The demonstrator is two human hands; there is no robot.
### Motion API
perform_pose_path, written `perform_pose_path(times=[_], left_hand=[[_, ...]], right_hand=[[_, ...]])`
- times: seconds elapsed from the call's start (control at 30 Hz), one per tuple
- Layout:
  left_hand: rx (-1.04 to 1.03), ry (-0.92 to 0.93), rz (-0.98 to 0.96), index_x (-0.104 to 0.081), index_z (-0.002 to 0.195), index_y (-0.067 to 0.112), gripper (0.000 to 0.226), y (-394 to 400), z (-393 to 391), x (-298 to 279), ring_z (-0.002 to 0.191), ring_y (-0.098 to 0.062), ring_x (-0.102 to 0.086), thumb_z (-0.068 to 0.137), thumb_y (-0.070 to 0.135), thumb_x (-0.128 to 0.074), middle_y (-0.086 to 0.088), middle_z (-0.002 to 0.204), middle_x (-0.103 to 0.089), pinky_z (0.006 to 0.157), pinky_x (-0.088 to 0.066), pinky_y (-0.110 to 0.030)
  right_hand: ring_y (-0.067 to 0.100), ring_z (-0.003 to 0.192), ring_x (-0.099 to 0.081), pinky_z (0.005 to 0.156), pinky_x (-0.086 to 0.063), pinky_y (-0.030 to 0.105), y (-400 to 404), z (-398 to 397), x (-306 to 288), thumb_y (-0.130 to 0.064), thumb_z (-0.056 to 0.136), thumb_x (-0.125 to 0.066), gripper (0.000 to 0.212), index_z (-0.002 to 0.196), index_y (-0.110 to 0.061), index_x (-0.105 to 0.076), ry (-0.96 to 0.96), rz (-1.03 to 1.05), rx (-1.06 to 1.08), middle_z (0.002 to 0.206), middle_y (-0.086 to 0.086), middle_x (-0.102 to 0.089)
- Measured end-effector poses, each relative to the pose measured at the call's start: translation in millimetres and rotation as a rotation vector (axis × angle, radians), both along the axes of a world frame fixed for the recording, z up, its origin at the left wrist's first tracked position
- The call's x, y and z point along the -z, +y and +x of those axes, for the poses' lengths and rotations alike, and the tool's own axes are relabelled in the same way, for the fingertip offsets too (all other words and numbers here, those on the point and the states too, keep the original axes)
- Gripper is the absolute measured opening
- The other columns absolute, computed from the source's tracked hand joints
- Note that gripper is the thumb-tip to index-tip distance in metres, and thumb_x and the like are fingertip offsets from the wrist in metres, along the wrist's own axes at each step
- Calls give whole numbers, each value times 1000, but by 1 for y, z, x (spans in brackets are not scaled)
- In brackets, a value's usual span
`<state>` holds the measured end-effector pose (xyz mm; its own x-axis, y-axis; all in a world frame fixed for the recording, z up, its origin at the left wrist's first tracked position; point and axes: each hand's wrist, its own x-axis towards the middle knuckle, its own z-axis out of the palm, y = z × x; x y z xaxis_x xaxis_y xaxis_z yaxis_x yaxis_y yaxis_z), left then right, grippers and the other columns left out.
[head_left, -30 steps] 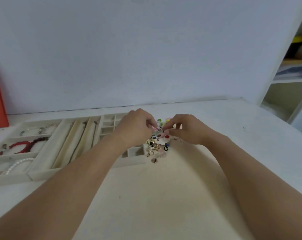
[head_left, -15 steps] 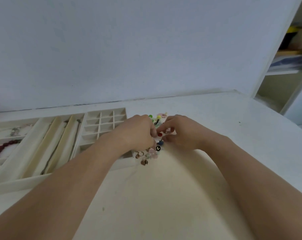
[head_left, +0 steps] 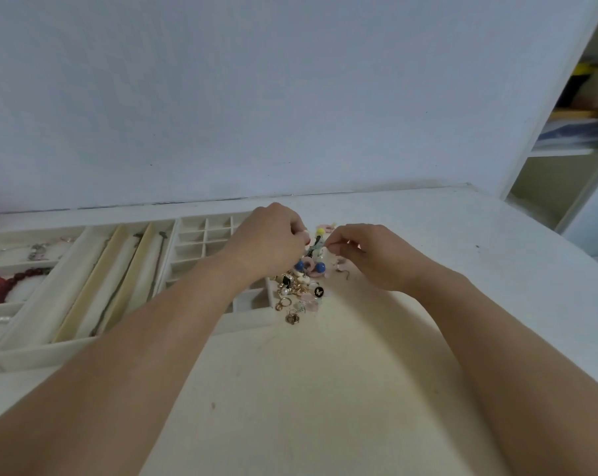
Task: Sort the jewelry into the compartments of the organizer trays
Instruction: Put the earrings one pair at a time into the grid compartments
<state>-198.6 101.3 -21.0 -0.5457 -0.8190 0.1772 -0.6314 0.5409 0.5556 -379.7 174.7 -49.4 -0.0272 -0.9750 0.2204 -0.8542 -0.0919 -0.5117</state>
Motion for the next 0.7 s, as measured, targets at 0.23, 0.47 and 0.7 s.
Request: perform_pose_path(times=[0.23,0.47,0.7], left_hand=[[54,110,80,-62,107,26,16,0,2,-4,76,-6,-64,100,14,-52,4,88,-70,54,-40,-17],[74,128,113,-72,87,30,33,-4,4,-3,81,-15,-69,99,8,-51,-2,97,-73,71,-53,-28],[60,197,152,-75,88,34,36,-7,7,-4,80,-9,-69,98,9,-51,10,93,-72,71,-50,-22]], right_hand=[[-2,60,-54,58,-37,9,4,5,-4,-21,103,-52,18,96,-22,-68,-181,-128,51,76,-5,-72],[5,71,-67,67,-50,19,4,9,-4,-22,100,-62,15,99,-30,-74,-337,-215,29,81,-14,-75],[10,82,-72,73,-54,23,6,14,-8,-29,94,-69,12,101,-23,-77,-519,-178,10,91,-8,-78]])
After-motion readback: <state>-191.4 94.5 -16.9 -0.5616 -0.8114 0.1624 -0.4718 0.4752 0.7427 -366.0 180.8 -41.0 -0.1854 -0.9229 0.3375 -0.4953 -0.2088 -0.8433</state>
